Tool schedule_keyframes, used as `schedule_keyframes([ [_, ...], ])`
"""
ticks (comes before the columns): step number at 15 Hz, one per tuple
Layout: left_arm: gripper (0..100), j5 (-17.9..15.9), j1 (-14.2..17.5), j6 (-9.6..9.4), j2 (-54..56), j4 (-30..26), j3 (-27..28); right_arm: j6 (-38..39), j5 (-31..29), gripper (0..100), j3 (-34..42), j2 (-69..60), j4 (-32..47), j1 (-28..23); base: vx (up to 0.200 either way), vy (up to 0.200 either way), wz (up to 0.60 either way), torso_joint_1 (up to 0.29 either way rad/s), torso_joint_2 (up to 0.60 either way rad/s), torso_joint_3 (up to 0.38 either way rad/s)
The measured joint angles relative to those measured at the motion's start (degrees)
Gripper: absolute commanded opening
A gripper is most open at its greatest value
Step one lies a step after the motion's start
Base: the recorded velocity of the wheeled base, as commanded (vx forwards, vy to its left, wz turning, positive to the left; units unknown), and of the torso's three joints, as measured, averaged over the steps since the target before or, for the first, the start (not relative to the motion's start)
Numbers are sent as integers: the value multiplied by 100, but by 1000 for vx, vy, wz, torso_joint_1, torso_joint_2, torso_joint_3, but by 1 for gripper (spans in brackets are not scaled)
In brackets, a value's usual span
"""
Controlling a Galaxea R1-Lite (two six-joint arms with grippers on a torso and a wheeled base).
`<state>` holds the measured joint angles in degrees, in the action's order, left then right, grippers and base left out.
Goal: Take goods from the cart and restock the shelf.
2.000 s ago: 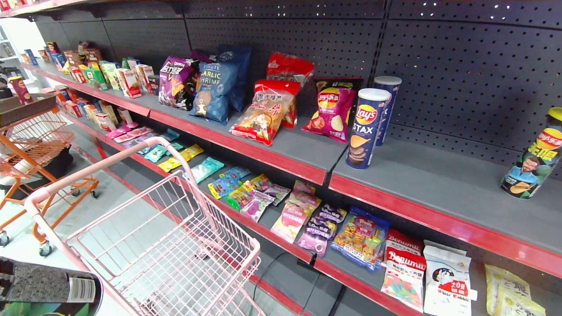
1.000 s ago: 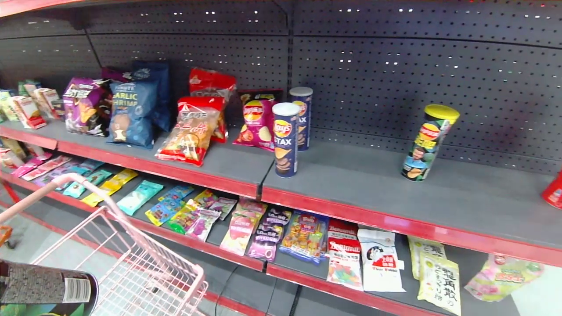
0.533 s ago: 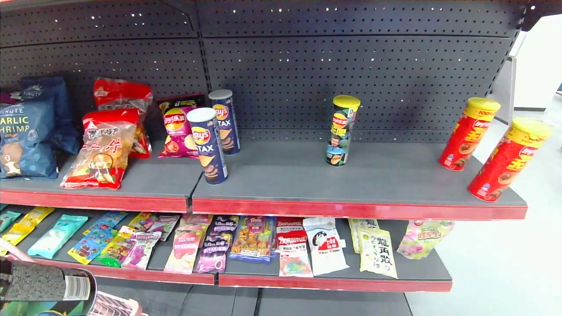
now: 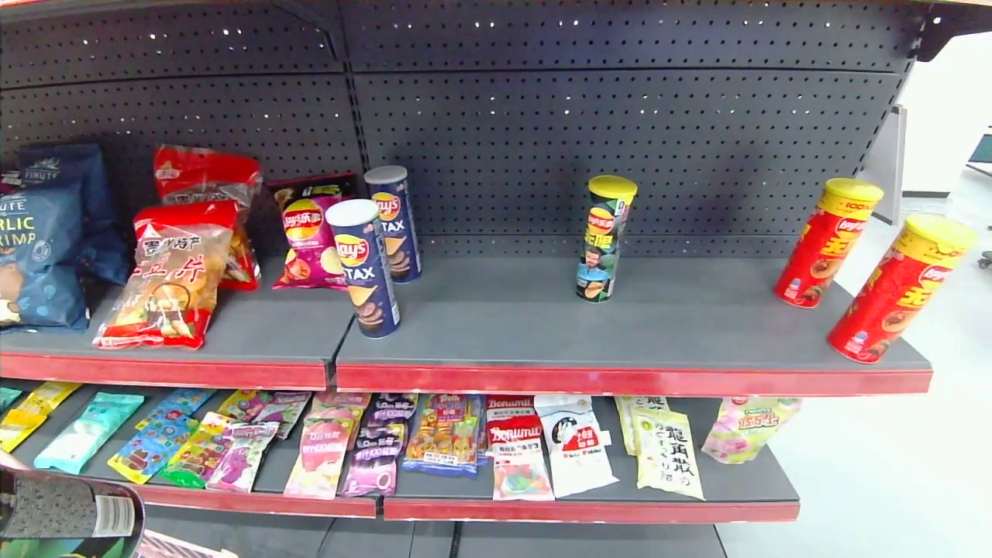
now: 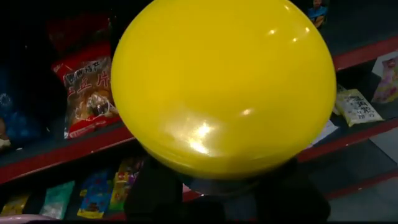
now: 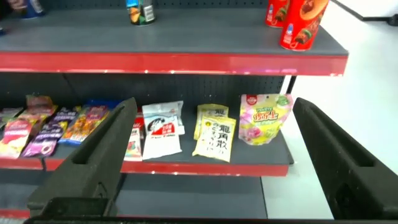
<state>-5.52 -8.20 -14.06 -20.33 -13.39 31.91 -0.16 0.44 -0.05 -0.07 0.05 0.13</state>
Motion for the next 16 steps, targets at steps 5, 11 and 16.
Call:
schedule_keyframes([
  [5,0,-2,0,-1,5,0,6,6,5,100,5,0,5,0,200,0,0,10,7,1],
  [11,0,-35,-23,-6,352,-282,-26,-28,29,100,0,15,6,9,33,0,0,0,0,1],
  [16,0,-107,-66,-4,885,-678,-48,-62,405,100,-424,174,35,22,0,0,0,0,0,0],
])
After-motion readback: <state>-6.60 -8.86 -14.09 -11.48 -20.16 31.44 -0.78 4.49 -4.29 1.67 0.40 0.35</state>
